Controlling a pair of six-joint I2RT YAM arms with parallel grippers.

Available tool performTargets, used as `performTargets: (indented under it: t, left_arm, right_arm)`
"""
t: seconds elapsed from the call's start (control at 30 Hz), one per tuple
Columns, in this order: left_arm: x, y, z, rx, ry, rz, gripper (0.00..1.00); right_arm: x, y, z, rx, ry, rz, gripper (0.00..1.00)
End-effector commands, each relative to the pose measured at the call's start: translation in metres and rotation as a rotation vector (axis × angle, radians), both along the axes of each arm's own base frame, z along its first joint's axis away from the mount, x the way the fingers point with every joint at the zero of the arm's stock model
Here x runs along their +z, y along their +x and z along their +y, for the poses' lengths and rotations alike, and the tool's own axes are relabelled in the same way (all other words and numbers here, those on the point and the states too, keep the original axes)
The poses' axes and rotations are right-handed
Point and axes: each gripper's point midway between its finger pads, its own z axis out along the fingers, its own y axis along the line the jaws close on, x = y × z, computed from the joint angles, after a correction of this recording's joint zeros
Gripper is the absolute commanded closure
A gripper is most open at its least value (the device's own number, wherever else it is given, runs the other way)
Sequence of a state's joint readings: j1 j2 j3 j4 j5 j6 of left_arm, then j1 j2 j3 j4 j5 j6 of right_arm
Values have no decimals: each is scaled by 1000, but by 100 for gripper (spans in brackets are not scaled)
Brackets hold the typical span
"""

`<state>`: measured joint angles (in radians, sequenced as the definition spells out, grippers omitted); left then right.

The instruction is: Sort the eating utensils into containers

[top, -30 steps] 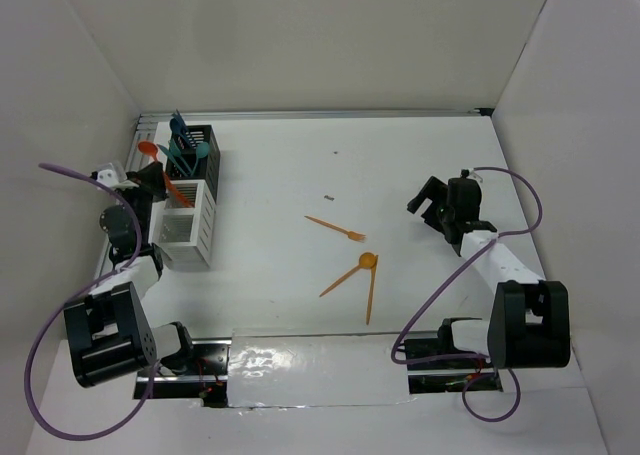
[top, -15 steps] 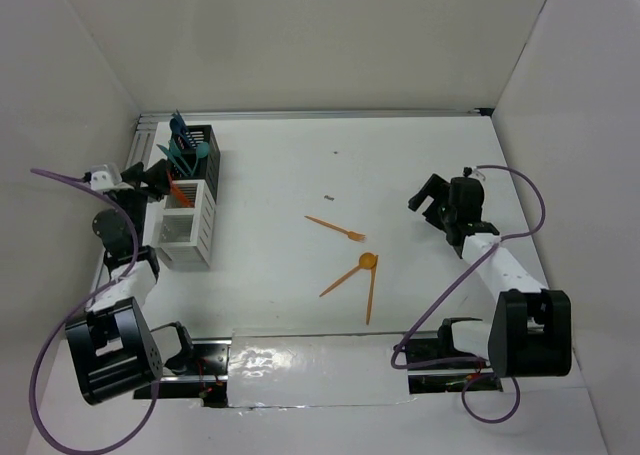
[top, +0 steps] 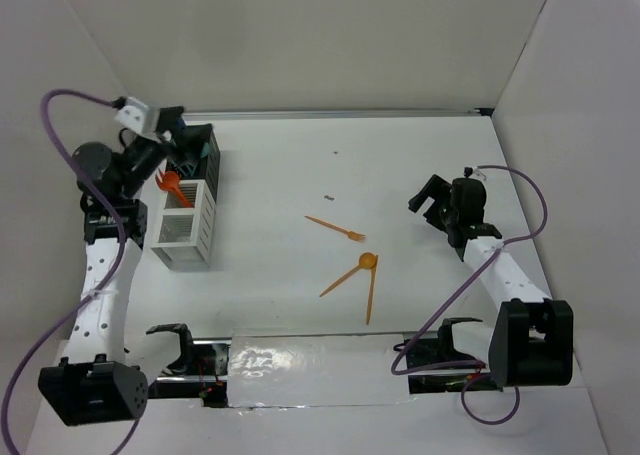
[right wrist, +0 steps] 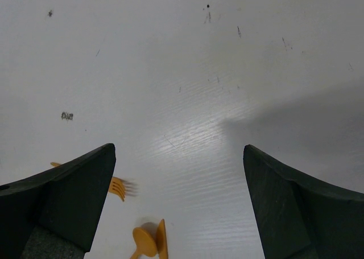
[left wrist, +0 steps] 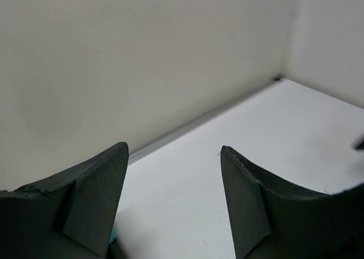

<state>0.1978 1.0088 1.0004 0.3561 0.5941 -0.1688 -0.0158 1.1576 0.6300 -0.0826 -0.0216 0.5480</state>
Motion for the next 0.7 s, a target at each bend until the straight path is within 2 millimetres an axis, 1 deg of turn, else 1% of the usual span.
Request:
performTargets:
  t: [0.0,0.03,0.07,0.1,0.13,0.17,0.2,0.23,0.27,0.3,0.33,0.37,0.4,0.43,0.47,0.5,0.53,0.57,0.6,0.63,0.67]
  left_arm:
    - [-40,-7,-63,-243,117,180,22]
    - [-52,-14,-101,-334,151,213,22]
    - [-63,-20,-122,-389,163,259,22]
    - [-80,-23,-143,-444,178,310,20]
    - [-99,-32,-160,-485,193,376,20]
    - [-125,-35,-178,-515,214,440,20]
    - [-136,-43,-193,-542,229,467,18]
    - [-149,-62,-223,-615,252,500,18]
    - [-170,-52,-221,-585,254,568,17]
    - [-184,-63,-237,-627,268,614,17]
    - [-204,-77,-259,-679,271,715,18]
    - [-214,-83,-270,-706,283,751,19]
    - [-224,-77,-270,-689,284,790,19]
    - [-234,-83,-281,-705,301,821,20]
    - [-265,-93,-294,-714,354,904,22]
    - [-266,-89,-305,-705,372,909,23]
    - [-292,-81,-306,-672,398,983,24]
    - [-305,-95,-316,-686,455,1028,25]
    - [-303,-87,-324,-658,478,1020,26]
    - [-324,-90,-331,-654,521,1063,26]
    - [-328,-87,-328,-637,539,1088,27]
  right_arm:
    - [10,-7,0,10,-1,-12,1]
    - [8,-10,0,11,-2,1,1]
    - [7,-11,0,10,-3,9,1]
    - [5,-13,0,14,-7,20,1]
    - [4,-15,1,23,-3,27,1]
    - [2,-18,2,27,-5,39,1]
    - [3,-18,1,24,-4,35,1]
    - [6,-20,2,25,-3,29,1]
    - [1,-22,0,15,-7,41,1]
    - [1,-27,-2,5,-13,42,1]
    - [5,-29,-5,-11,-21,34,1]
    - [-1,-31,-5,-14,-18,48,1]
    - [3,-33,-7,-25,-25,39,0]
    - [3,-33,-8,-29,-24,41,0]
    - [6,-35,-9,-36,-29,33,0]
    - [5,-37,-11,-41,-36,41,0]
    - [8,-38,-11,-42,-37,29,0]
    - [8,-39,-11,-43,-36,35,0]
    - [9,-41,-13,-50,-45,32,0]
    - [10,-41,-16,-61,-52,28,0]
    - [8,-43,-15,-59,-52,31,0]
